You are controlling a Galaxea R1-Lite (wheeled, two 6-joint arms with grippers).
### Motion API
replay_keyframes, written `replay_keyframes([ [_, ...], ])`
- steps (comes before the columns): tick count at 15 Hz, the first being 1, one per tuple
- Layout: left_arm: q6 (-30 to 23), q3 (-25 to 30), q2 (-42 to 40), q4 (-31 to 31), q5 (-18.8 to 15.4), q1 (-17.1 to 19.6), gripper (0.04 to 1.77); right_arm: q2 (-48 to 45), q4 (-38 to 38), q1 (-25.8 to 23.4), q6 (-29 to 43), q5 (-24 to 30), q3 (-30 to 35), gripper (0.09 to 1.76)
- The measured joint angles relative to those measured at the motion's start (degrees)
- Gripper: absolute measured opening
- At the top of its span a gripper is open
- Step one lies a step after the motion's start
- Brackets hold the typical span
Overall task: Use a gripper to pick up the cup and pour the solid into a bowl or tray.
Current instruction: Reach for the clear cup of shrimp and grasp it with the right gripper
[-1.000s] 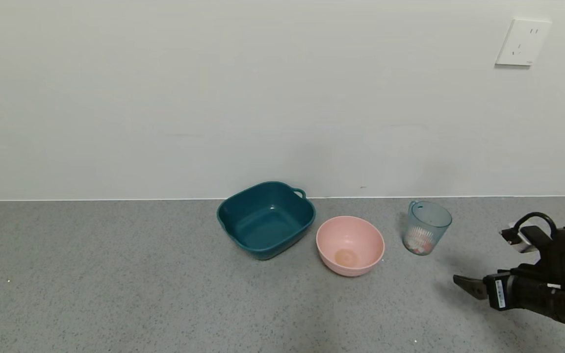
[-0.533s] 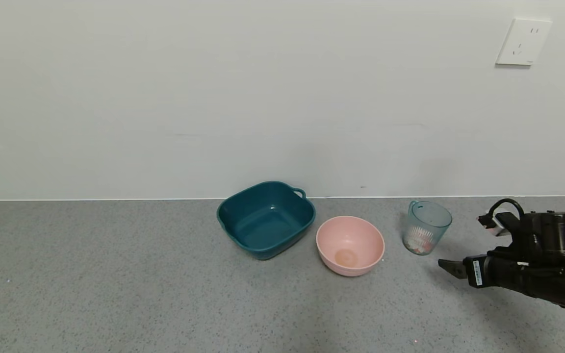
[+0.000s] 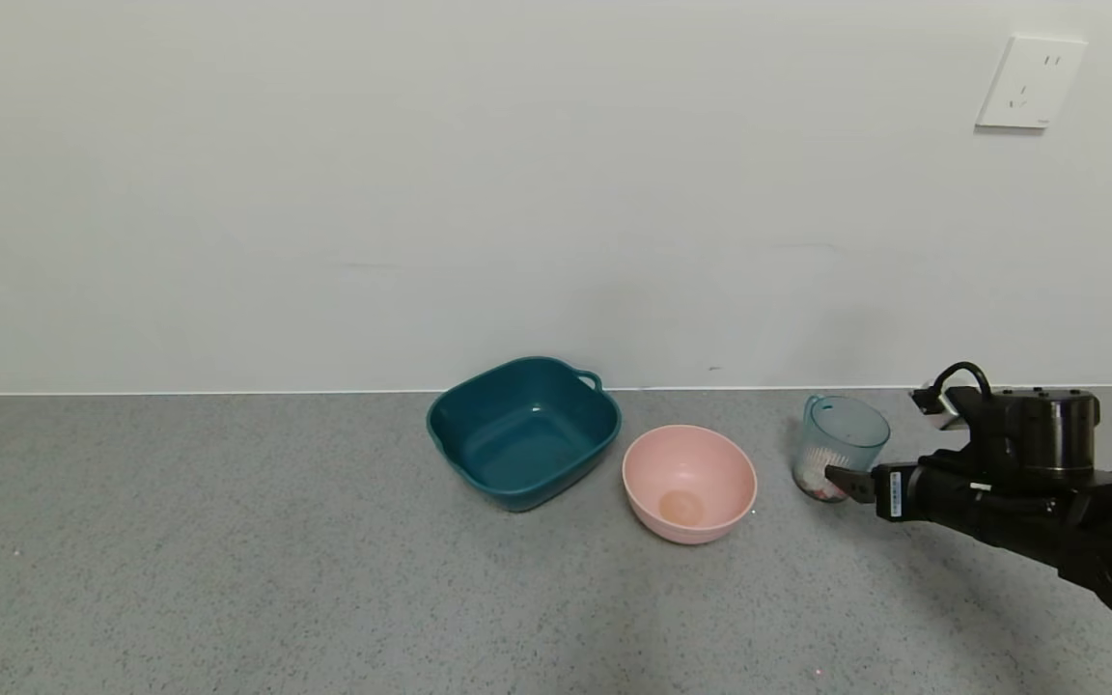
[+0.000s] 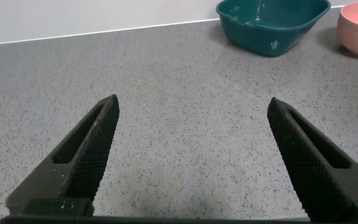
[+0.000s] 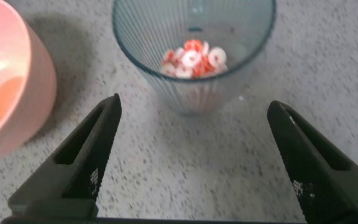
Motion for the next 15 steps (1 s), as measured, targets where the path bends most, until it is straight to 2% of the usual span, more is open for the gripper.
replay_keyframes([
  [6, 0.0, 0.0, 0.0, -0.02, 0.0, 0.0, 1.72, 4.55, -6.51, 0.35, 0.11, -0.66, 0.8, 1.71],
  [11, 0.0, 0.0, 0.0, 0.0, 0.0, 0.0, 1.72, 8.31, -15.82, 0.57, 0.17, -0.72, 1.73, 1.71],
  [15, 0.0, 0.0, 0.0, 0.0, 0.0, 0.0, 1.72, 10.74, -18.25, 0.68, 0.17, -0.77, 1.93, 1.71],
])
